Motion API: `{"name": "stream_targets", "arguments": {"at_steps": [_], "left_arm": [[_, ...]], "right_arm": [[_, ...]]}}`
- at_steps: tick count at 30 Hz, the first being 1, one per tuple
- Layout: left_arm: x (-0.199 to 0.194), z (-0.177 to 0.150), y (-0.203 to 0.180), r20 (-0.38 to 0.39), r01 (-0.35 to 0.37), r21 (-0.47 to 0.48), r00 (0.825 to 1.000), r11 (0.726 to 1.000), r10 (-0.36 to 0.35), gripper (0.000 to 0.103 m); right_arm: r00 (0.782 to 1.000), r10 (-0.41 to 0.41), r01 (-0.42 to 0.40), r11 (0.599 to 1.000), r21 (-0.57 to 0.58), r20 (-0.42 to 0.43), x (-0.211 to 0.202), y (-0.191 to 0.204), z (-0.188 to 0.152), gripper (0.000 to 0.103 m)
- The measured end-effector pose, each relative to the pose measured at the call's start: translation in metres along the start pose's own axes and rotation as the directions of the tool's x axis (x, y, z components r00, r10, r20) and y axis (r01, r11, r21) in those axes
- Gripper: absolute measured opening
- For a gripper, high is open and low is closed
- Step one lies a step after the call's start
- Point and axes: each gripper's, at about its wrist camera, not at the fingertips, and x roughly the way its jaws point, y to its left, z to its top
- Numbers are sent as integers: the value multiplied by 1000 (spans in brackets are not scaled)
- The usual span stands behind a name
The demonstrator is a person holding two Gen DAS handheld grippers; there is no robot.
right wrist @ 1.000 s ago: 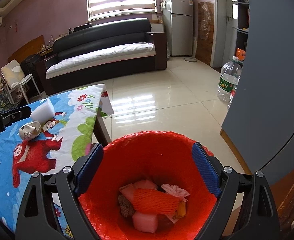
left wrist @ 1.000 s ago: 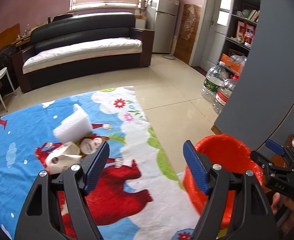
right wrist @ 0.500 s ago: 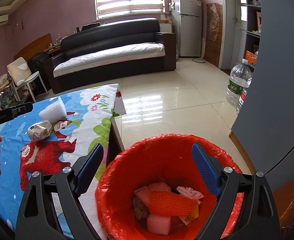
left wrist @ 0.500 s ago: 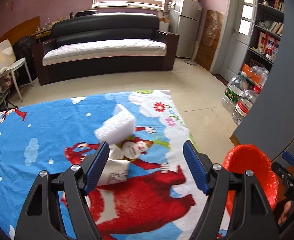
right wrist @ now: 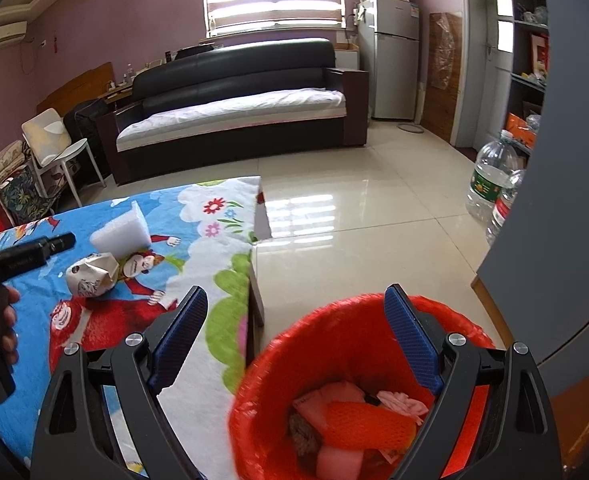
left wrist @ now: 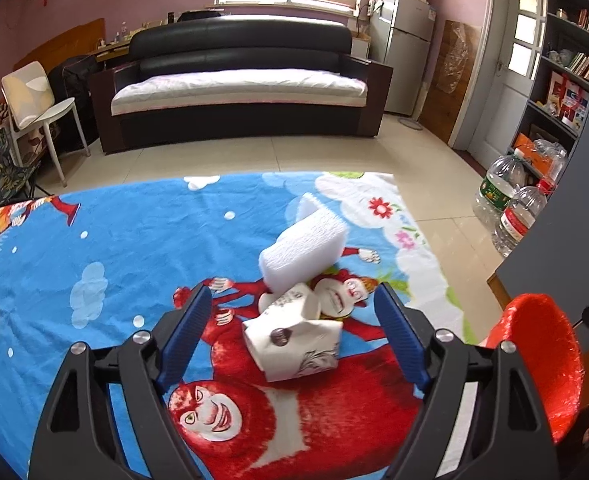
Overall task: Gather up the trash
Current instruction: 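Grasp the white paper bag with the left tool while the right tool grasps the white foam piece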
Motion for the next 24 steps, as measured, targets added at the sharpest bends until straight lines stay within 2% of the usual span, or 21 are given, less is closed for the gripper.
{"name": "stream_targets", "arguments": {"at_steps": [3, 15, 24], "left_arm": [[10, -7, 3, -23, -6, 2, 1000, 1000, 6, 84], [48, -23, 2, -116, -13, 61, 993, 998, 20, 85], [61, -25, -5, -137, -17, 98, 990, 995, 30, 85]], "right_arm": [[1000, 14, -14, 1000, -11, -4, 6, 10, 5, 85], [997, 68, -69, 997, -35, -35, 34, 47, 15, 85], [994, 98, -100, 994, -44, -50, 50, 68, 18, 85]]}}
